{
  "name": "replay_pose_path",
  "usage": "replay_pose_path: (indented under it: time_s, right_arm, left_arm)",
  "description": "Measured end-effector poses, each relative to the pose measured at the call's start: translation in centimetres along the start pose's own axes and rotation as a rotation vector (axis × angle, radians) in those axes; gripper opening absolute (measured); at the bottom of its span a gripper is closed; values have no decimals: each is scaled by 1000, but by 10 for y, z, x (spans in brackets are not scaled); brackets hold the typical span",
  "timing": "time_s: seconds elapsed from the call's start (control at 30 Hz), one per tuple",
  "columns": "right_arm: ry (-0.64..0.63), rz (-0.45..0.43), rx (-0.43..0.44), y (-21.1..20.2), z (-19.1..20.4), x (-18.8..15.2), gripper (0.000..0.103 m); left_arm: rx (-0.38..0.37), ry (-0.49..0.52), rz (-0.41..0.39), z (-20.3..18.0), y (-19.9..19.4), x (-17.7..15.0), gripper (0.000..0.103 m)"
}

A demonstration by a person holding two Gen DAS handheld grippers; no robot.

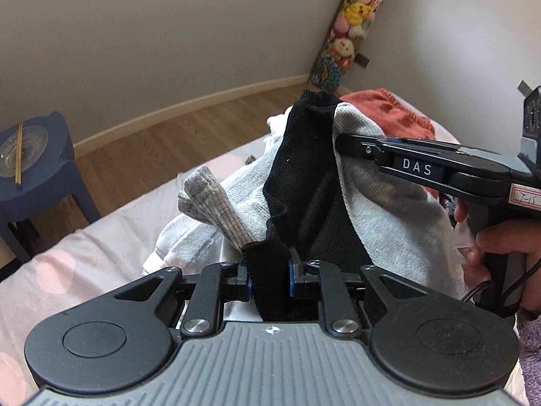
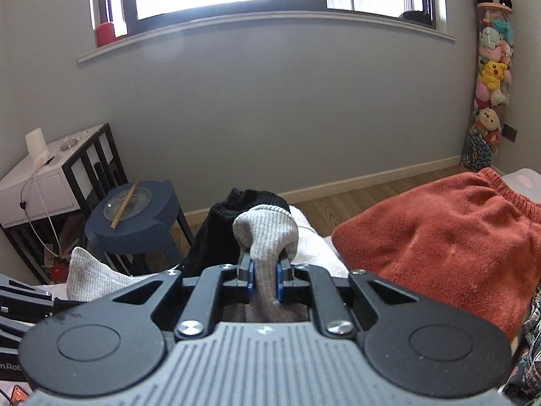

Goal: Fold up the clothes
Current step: 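Lift the folded grey shirt with both grippers and carry it toward the clothes stack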

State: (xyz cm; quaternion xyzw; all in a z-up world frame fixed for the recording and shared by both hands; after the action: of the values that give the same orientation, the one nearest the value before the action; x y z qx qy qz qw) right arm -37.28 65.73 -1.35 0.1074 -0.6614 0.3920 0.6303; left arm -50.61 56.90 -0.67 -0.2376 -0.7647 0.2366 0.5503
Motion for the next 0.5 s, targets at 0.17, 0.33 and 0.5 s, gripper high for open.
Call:
replay_pose_path:
  time_s: [0.17,0.33,0.5]
  right_arm:
    - [17,34,-8,5,-4,2,22]
    - [94,-1,-35,-15,-20,12,35]
    - [147,-9,-92,-50,-44,14,36]
  left_arm:
    - [10,-34,48,3,14,4,16]
    - [-6,-80,54,14,6,2,17]
    - [-17,-96,44,24,-3,1,24]
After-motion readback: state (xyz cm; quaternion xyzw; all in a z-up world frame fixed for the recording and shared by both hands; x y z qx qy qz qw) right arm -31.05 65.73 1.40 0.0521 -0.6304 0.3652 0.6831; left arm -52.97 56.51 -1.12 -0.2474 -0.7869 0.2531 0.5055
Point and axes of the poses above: each gripper's, at about its wrist camera, not at the fingertips, and y roughly the way its jaws point, z to its left, x to its top, the point moved 2 cm from there along y, roughly the way its jaws point, and after that the axes turned 12 degrees about -z, right-handed, at the moved point
